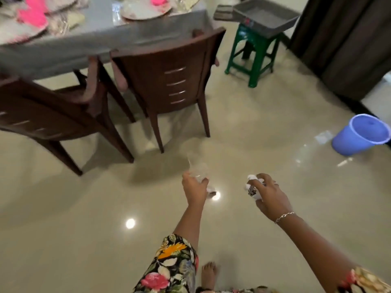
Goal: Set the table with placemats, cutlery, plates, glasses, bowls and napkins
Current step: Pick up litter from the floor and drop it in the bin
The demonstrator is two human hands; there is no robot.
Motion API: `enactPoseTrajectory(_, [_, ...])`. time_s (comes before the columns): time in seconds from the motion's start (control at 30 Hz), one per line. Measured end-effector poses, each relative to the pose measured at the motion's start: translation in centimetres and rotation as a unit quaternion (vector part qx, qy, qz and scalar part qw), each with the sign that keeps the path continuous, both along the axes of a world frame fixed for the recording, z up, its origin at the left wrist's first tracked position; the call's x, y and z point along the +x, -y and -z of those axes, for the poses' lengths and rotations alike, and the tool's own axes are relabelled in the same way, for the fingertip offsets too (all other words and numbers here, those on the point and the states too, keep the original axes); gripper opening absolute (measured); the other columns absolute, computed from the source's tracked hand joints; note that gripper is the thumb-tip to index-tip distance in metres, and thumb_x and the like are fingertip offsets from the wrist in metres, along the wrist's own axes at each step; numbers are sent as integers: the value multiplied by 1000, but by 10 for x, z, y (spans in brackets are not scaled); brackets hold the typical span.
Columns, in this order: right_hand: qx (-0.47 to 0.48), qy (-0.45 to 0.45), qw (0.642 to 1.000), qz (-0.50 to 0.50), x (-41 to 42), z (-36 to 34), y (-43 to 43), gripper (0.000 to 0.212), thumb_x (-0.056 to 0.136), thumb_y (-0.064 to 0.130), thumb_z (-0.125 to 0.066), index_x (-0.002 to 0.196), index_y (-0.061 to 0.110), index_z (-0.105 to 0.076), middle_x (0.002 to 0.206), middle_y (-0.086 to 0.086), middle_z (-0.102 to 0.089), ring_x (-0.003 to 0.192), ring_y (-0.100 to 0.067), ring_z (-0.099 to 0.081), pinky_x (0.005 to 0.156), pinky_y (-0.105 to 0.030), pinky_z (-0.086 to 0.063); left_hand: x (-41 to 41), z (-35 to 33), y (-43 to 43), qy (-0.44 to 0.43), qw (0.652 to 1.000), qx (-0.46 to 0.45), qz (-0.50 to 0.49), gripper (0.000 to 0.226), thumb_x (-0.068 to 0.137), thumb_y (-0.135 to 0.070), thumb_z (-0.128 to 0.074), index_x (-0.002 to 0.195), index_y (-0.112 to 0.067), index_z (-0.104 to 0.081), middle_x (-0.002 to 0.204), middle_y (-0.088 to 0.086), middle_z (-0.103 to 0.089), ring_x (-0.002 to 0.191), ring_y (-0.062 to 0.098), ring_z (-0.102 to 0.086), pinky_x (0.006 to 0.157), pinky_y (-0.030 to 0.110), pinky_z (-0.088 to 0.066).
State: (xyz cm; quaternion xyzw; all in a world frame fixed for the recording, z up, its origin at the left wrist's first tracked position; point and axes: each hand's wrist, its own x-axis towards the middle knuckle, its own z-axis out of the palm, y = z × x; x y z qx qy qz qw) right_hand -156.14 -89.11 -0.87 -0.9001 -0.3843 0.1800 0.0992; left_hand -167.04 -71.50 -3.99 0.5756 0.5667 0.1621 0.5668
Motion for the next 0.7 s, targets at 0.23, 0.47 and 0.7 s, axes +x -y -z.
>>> enactPoseTrajectory(0.23, [33,1,993,110,66,-34,42,61,75,0,-55,131,23,-47,135,-7,-35,109,-35,-46,69,-30,-43,101,-41,29,83,994,-63,30,37,84,-11,-68,110,-10,-42,119,17,-55,109,32,-56,96,43,-47])
enactPoseTrajectory(0.47, [50,7,982,182,195,-41,109,58,78,4,-53,132,24,-44,136,-3,-36,109,-31,-48,69,-28,-42,246,-54,86,109,985,-129,38,46,82,-17,-71,116,-12,-41,111,4,-53,94,23,-54,93,47,-47])
enactPoseTrajectory(0.7, [37,10,971,237,329,-59,196,61,80,3,-50,135,26,-39,139,-1,-32,109,-31,-46,67,-27,-36,397,-69,158,110,981,-152,40,51,83,-17,-70,122,-8,-39,111,10,-51,92,24,-50,90,49,-47])
